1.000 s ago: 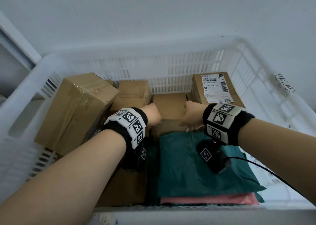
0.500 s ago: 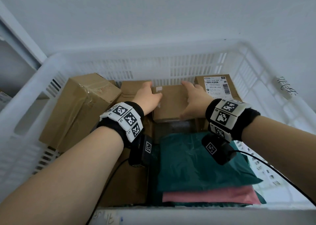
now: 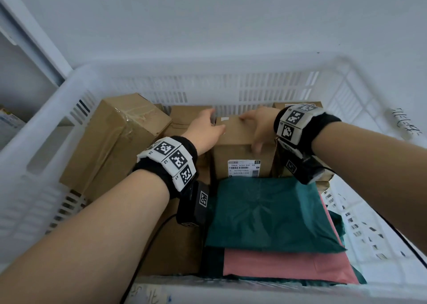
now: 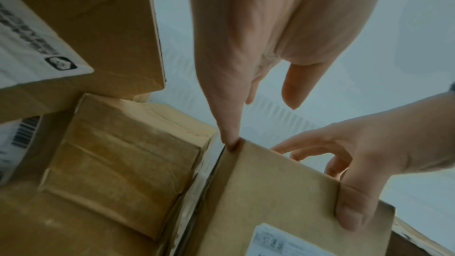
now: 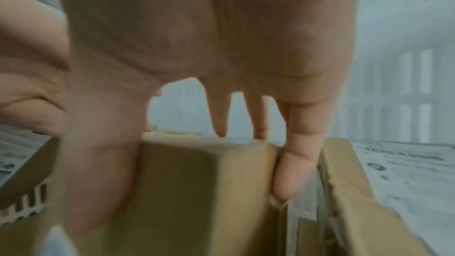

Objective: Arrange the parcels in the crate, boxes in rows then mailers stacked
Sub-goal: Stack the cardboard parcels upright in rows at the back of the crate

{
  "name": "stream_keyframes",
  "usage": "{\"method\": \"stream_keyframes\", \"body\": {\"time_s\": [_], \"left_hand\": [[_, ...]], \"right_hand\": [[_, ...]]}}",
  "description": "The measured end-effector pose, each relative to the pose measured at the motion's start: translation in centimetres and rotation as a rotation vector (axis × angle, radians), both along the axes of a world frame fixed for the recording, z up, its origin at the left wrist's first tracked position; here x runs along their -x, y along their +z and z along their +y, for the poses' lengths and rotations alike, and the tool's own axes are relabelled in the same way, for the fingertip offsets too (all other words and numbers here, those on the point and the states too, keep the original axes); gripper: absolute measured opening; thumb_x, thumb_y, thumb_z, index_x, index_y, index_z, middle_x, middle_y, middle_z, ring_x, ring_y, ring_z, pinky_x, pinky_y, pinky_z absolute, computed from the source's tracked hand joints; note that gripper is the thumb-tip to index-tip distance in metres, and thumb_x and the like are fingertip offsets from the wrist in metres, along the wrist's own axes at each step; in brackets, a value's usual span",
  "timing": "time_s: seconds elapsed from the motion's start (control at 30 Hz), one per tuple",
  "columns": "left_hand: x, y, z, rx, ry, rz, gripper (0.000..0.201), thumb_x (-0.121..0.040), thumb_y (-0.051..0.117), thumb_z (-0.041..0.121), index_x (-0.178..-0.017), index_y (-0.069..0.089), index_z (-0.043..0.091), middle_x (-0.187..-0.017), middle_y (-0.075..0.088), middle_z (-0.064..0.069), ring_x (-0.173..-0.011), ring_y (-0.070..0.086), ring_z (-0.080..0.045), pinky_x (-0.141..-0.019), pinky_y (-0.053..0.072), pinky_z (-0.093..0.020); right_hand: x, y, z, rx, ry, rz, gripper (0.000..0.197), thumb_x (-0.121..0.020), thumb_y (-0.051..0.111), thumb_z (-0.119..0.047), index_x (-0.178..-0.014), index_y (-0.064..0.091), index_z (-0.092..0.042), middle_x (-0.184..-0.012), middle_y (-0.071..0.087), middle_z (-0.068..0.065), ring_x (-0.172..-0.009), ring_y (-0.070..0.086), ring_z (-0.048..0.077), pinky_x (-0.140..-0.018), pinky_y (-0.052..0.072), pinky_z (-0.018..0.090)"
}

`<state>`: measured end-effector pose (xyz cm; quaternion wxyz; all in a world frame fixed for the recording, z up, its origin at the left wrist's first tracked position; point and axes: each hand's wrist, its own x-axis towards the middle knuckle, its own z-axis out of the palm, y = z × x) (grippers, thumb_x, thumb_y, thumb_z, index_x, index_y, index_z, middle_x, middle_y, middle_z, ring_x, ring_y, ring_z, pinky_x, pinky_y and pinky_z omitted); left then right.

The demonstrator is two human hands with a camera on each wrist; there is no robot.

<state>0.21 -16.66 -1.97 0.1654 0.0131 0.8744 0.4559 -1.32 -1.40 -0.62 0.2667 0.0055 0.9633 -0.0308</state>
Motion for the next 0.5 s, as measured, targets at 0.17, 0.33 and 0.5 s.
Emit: {"method": "stream_keyframes", "body": {"time_s": [0.17, 0.33, 0.5], "left_hand": [[0.4, -0.3, -0.3, 0.057, -0.033, 0.006, 0.062, -0.096, 0.051, 0.021, -0.150, 0.022, 0.013, -0.146, 0.041, -0.010, -0.130, 0.045, -0.023, -0.110, 0.038, -0.039], [0.1, -1.2, -0.2, 0.066, -0.092, -0.136, 0.063, -0.095, 0.052, 0.022, -0.150, 0.023, 0.015, -0.146, 0.041, -0.012, -0.133, 0.044, -0.025, -0.111, 0.038, -0.038], [0.2, -2.0, 0.0, 0.177, -0.165, -0.169, 0.064, -0.097, 0.049, 0.020, -0.152, 0.017, 0.012, -0.156, 0.026, -0.011, -0.143, 0.029, -0.023, -0.113, 0.028, -0.029]], "right_hand": [[1.8, 0.3, 0.2, 0.123, -0.043, -0.172, 0.095, -0.070, 0.080, -0.014, -0.148, 0.028, -0.033, -0.120, 0.053, 0.005, -0.088, 0.056, 0.022, -0.077, 0.051, 0.033], [3.1, 0.1, 0.5, 0.087, -0.046, 0.060, 0.057, -0.079, 0.071, -0.018, -0.133, 0.055, -0.019, -0.133, 0.057, 0.004, -0.117, 0.056, 0.024, -0.091, 0.045, 0.028], [3.1, -1.4, -1.0, -0.047, 0.049, 0.109, 0.041, -0.092, 0.055, -0.031, -0.121, 0.059, -0.002, -0.114, 0.063, 0.014, -0.097, 0.059, 0.029, -0.078, 0.048, 0.031]]}}
